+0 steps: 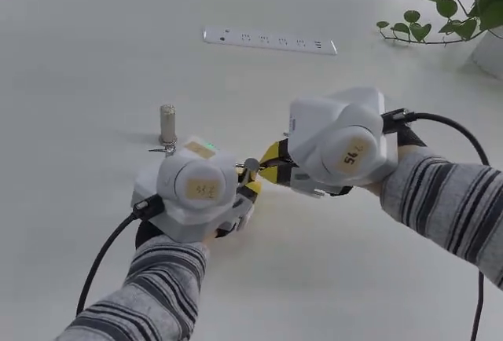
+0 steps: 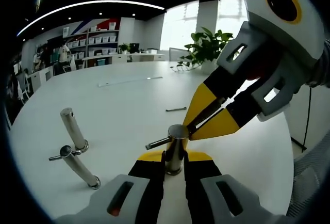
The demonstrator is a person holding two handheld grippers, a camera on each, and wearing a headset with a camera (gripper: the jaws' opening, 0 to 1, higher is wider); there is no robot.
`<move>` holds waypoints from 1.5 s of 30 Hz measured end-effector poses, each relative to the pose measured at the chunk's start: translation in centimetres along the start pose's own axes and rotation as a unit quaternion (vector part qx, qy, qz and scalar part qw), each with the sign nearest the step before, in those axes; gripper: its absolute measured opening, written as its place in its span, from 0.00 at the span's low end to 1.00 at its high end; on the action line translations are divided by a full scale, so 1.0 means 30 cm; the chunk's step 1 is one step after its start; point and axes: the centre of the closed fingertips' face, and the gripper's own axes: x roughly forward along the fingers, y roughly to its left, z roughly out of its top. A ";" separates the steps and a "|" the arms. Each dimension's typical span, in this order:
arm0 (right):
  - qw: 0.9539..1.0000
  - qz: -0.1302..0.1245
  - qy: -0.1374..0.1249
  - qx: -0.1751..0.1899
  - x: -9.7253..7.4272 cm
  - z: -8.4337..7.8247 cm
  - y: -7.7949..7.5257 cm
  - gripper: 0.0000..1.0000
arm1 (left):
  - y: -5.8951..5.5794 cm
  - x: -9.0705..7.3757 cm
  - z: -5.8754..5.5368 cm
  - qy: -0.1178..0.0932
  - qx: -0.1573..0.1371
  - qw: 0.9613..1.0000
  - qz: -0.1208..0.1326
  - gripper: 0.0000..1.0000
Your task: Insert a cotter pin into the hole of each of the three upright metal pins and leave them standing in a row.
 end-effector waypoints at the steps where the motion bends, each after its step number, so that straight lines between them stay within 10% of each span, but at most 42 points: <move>1: 1.000 0.000 0.000 0.008 -0.001 -0.001 0.000 0.02 | 0.000 0.000 0.000 0.000 -0.001 1.000 0.000 0.10; 20: 0.998 0.003 -0.017 0.066 -0.031 -0.015 -0.003 0.00 | 0.001 0.002 -0.003 -0.001 -0.011 1.000 0.009 0.10; 45: 0.998 -0.004 -0.008 0.056 -0.021 -0.007 -0.019 0.00 | 0.009 0.006 -0.037 0.024 0.009 1.000 0.006 0.11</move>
